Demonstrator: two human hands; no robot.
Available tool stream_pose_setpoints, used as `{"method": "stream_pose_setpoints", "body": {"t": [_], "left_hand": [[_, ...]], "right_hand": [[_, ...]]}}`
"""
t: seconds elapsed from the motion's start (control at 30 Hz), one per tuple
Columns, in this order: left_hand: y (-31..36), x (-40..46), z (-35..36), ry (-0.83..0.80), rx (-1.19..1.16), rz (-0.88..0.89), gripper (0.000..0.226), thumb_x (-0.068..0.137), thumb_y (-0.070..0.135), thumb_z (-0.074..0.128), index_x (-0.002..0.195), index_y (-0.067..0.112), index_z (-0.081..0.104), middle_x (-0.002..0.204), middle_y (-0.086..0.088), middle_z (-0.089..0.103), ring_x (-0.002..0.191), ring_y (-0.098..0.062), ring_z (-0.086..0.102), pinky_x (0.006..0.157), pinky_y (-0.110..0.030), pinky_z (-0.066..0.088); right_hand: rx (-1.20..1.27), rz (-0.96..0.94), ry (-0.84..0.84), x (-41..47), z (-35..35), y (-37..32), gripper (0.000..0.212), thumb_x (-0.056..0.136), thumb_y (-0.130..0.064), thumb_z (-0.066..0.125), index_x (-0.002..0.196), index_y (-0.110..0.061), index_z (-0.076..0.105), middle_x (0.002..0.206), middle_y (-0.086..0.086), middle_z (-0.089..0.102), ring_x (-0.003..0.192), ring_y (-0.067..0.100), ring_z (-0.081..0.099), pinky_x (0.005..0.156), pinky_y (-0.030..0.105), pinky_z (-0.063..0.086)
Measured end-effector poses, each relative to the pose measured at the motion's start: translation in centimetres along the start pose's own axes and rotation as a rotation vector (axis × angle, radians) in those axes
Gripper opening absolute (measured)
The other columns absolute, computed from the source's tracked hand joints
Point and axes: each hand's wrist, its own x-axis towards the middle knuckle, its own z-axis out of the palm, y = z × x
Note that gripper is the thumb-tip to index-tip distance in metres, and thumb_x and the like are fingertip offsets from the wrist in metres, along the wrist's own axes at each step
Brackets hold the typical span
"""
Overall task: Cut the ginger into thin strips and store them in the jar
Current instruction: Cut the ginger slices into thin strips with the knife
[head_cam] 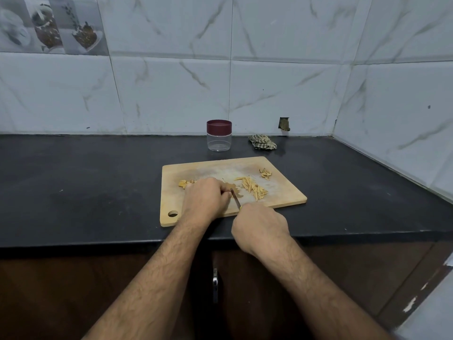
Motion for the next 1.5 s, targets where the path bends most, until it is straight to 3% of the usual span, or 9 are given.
{"method": "stream_pose_setpoints", "body": {"t": [0.13, 0.3, 0.43, 0.57, 1.03, 1.17, 1.5], "left_hand": [[0.1, 0.0, 0.0, 0.002, -0.006, 0.001, 0.020, 0.093, 0.036, 0.057, 0.093, 0.031, 0.077, 0.098, 0.009, 0.074, 0.096, -0.020, 0.063, 0.092, -0.039, 0.038], [0.1, -0.2, -0.1, 0.017, -0.005, -0.003, 0.020, 0.094, 0.036, 0.058, 0.099, 0.031, 0.076, 0.099, 0.010, 0.074, 0.099, -0.019, 0.063, 0.093, -0.039, 0.039], [0.1, -0.2, 0.0, 0.032, 0.000, -0.003, 0.019, 0.094, 0.036, 0.057, 0.099, 0.030, 0.074, 0.098, 0.009, 0.073, 0.100, -0.019, 0.062, 0.094, -0.039, 0.039], [0.1, -0.2, 0.0, 0.028, -0.016, -0.014, 0.019, 0.093, 0.036, 0.058, 0.100, 0.030, 0.074, 0.099, 0.010, 0.073, 0.101, -0.018, 0.062, 0.095, -0.038, 0.039], [0.2, -0.1, -0.2, 0.027, -0.031, -0.035, 0.018, 0.091, 0.035, 0.059, 0.096, 0.030, 0.075, 0.097, 0.009, 0.073, 0.100, -0.017, 0.062, 0.093, -0.037, 0.039], [0.2, -0.2, -0.2, 0.031, -0.034, -0.035, 0.017, 0.091, 0.036, 0.059, 0.096, 0.030, 0.075, 0.097, 0.009, 0.073, 0.100, -0.018, 0.062, 0.092, -0.037, 0.040], [0.1, -0.1, -0.1, 0.023, -0.062, -0.045, 0.017, 0.092, 0.036, 0.061, 0.097, 0.029, 0.076, 0.096, 0.009, 0.074, 0.099, -0.017, 0.063, 0.091, -0.036, 0.044]], "right_hand": [[-0.022, -0.009, -0.017, 0.3, -0.5, -0.3, 0.028, 0.094, -0.015, 0.052, 0.121, -0.015, 0.059, 0.113, 0.004, 0.062, 0.087, 0.021, 0.051, 0.073, 0.033, 0.043], [-0.059, -0.001, -0.035, -0.2, -0.2, 0.0, 0.028, 0.093, -0.015, 0.053, 0.120, -0.015, 0.059, 0.103, 0.004, 0.058, 0.086, 0.022, 0.052, 0.072, 0.034, 0.045], [-0.014, 0.008, -0.011, -1.0, 0.1, 1.4, 0.027, 0.098, -0.020, 0.047, 0.121, -0.016, 0.059, 0.115, 0.004, 0.062, 0.090, 0.022, 0.052, 0.073, 0.035, 0.043], [0.031, 0.006, 0.020, -0.8, 0.1, 1.5, 0.023, 0.097, -0.019, 0.048, 0.118, -0.014, 0.058, 0.104, 0.003, 0.059, 0.088, 0.022, 0.054, 0.072, 0.035, 0.044], [-0.043, -0.010, -0.024, 0.2, -0.4, -0.1, 0.029, 0.094, -0.017, 0.052, 0.122, -0.015, 0.058, 0.114, 0.005, 0.061, 0.088, 0.022, 0.051, 0.073, 0.033, 0.043], [-0.073, -0.021, -0.028, 0.3, -0.7, -0.5, 0.029, 0.093, -0.015, 0.055, 0.122, -0.015, 0.059, 0.104, 0.004, 0.056, 0.088, 0.022, 0.048, 0.073, 0.034, 0.042], [0.032, -0.014, 0.008, -1.3, -0.3, 1.7, 0.023, 0.098, -0.022, 0.047, 0.117, -0.015, 0.058, 0.113, 0.005, 0.061, 0.089, 0.023, 0.050, 0.074, 0.035, 0.043]]}}
